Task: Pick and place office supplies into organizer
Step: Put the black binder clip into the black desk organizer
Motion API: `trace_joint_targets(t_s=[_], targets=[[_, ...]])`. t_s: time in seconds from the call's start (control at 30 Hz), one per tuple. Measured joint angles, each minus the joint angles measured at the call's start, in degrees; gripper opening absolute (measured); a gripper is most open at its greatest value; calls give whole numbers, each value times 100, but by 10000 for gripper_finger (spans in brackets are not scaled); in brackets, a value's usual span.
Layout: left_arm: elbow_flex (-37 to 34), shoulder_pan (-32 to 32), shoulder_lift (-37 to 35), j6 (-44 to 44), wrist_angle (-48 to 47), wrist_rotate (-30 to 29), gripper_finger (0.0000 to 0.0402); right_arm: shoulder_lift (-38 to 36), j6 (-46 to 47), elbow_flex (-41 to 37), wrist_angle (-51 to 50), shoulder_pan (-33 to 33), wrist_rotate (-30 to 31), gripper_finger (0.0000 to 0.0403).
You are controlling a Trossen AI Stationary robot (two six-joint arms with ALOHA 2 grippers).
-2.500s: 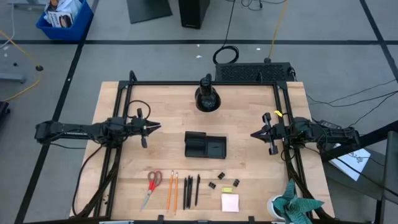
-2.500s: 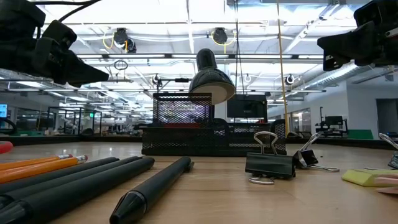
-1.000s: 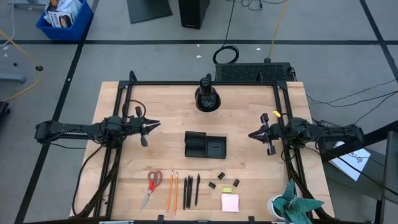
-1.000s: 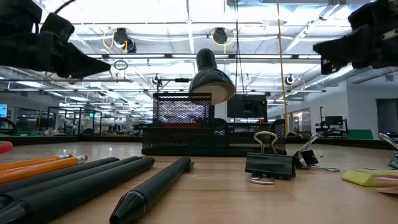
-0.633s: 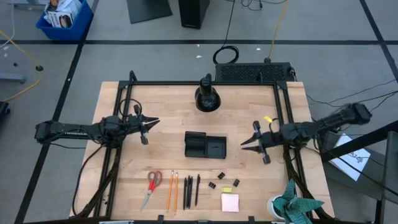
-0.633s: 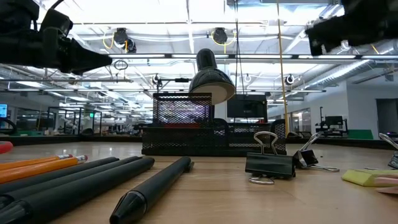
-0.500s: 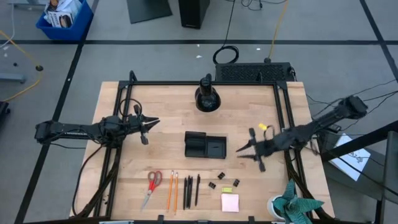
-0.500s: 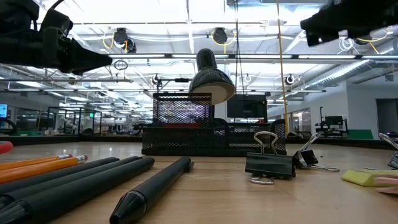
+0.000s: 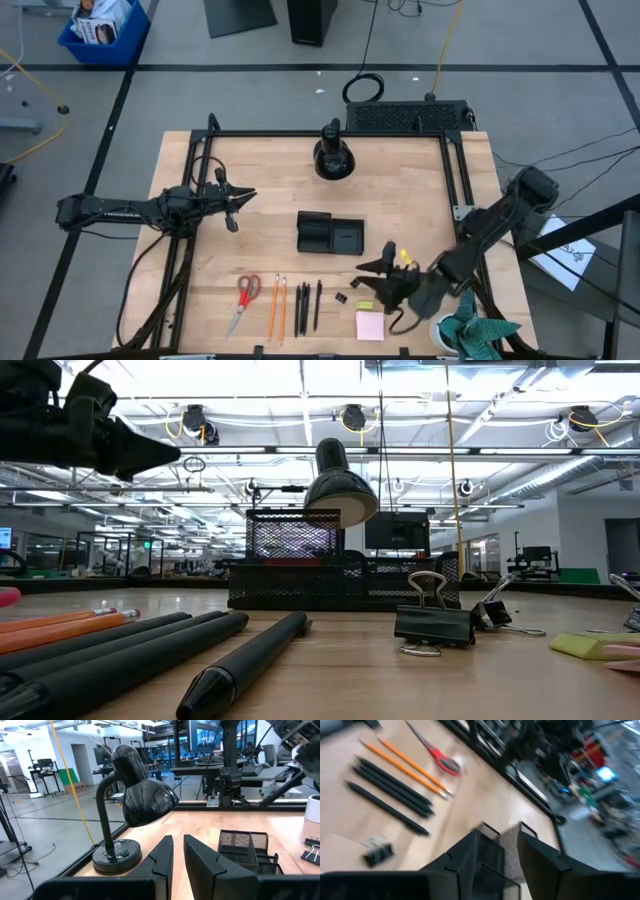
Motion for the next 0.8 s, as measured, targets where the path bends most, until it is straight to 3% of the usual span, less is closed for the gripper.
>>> trace_joint_targets(t_s=[0.3, 0.8], targets=[[0, 1, -1, -19, 390, -2, 51, 897, 1283, 73, -140, 82, 54, 156], [0, -1, -1, -96, 431, -2, 51, 1512, 2099, 73, -250, 78, -998, 154]])
